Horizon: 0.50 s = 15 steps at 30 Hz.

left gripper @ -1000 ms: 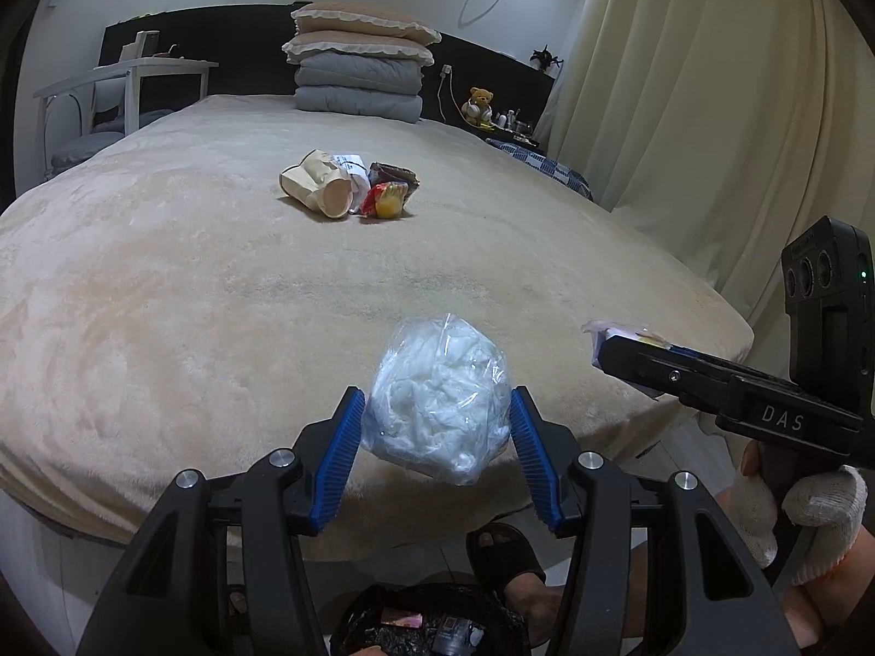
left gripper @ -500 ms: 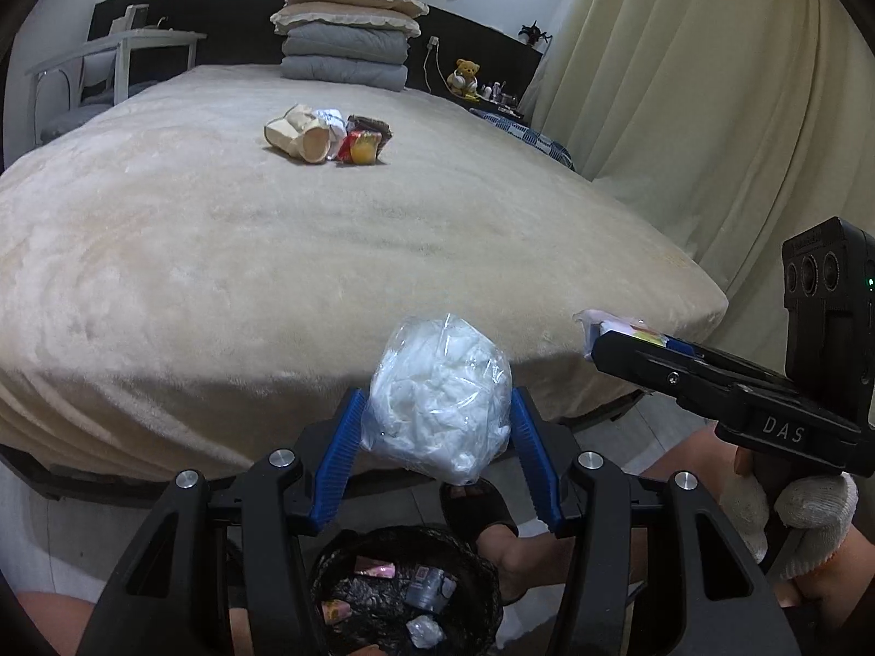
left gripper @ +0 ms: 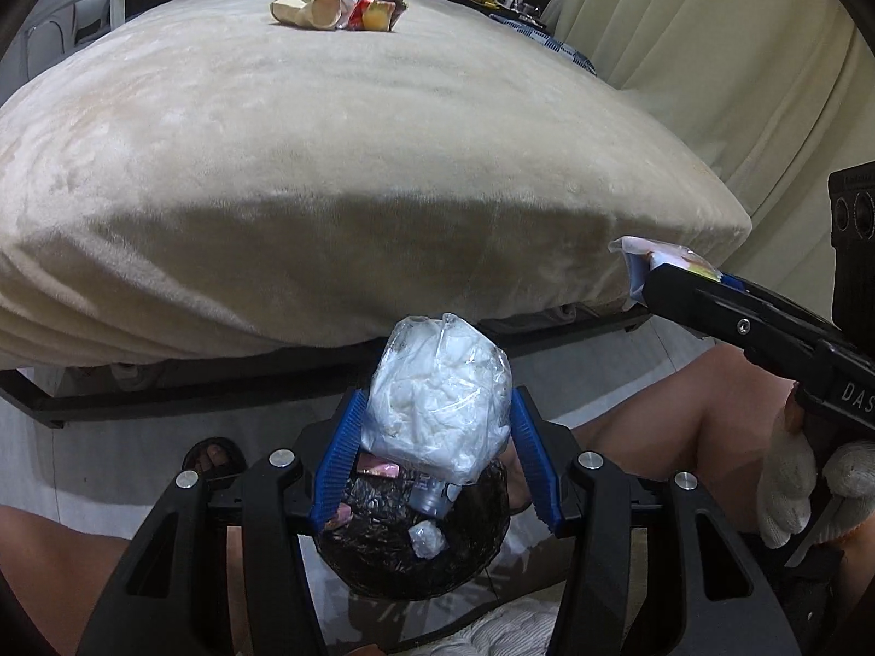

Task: Collect trash
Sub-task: 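Carry the white bag and colorful wrapper down over the black trash bin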

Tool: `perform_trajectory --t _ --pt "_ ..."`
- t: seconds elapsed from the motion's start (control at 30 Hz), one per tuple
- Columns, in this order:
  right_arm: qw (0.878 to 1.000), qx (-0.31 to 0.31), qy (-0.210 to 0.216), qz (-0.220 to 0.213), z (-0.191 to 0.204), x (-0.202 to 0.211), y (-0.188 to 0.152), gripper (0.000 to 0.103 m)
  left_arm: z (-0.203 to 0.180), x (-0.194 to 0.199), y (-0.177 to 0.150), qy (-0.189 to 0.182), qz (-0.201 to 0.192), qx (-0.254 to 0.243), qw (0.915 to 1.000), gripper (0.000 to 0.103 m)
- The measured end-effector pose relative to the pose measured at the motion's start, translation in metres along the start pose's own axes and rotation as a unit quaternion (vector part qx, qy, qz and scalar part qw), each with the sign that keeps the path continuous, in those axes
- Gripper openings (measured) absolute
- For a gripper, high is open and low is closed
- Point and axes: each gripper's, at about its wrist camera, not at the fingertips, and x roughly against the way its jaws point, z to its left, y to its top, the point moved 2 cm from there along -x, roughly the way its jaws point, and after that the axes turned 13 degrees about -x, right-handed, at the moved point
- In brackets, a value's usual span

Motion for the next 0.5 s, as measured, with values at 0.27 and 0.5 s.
perform_trajectory --t 0.27,0.5 --pt "0.997 -0.025 -0.014 0.066 -0.012 -0.026 -0.016 0.053 -0.001 -0.023 -0.013 0.008 0.058 -0.005 0.9983 0.052" --pt "0.989 -0.045 -0.029 0.135 -0.021 -0.055 -0.030 0.053 0.001 -0.048 -0.027 0.015 0.119 -0.002 0.9927 0.052"
